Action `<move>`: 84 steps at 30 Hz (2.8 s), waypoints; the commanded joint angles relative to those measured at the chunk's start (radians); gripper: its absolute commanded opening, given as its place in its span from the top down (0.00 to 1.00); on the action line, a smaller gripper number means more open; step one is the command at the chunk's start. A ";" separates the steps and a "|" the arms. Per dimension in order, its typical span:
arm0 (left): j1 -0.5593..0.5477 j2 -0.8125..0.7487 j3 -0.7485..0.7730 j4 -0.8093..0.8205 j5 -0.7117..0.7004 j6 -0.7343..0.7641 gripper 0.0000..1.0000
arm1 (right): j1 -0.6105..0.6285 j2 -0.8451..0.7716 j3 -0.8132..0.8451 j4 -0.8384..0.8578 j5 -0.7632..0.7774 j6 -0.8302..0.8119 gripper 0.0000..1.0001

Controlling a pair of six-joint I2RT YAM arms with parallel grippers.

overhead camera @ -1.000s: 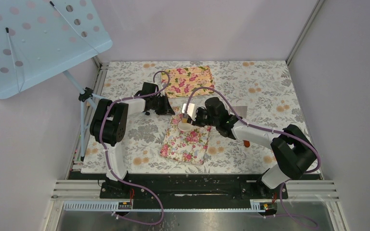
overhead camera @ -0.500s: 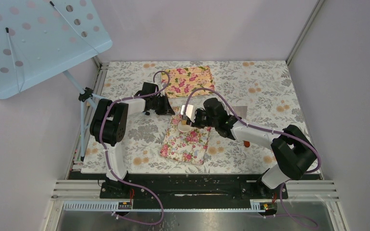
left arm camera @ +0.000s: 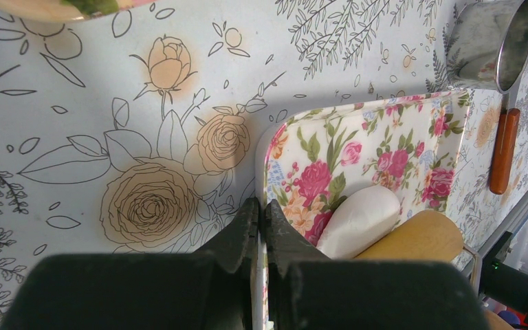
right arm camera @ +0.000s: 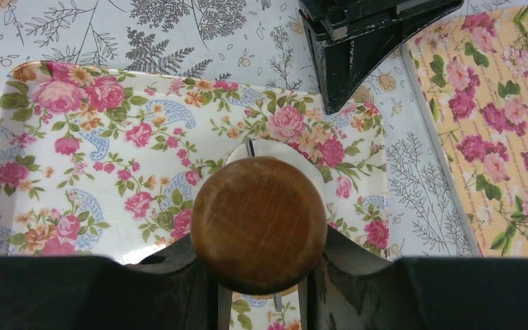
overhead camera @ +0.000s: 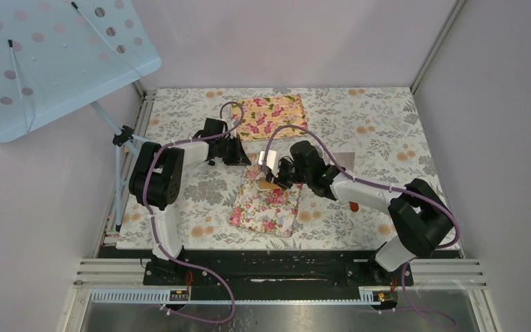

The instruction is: Roll out the dumpling wrappers from the dough

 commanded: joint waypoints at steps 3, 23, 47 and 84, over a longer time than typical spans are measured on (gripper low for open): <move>-0.005 0.037 -0.001 -0.064 0.021 0.015 1.00 | 0.002 0.074 -0.058 -0.234 -0.041 0.080 1.00; -0.003 0.039 0.000 -0.064 0.021 0.014 1.00 | -0.035 -0.189 0.064 -0.230 -0.136 0.276 1.00; -0.003 0.041 0.001 -0.064 0.023 0.015 1.00 | -0.064 0.040 0.073 -0.003 0.123 0.205 1.00; -0.001 0.042 0.002 -0.066 0.029 0.013 1.00 | -0.136 -0.148 0.091 -0.084 -0.179 0.504 1.00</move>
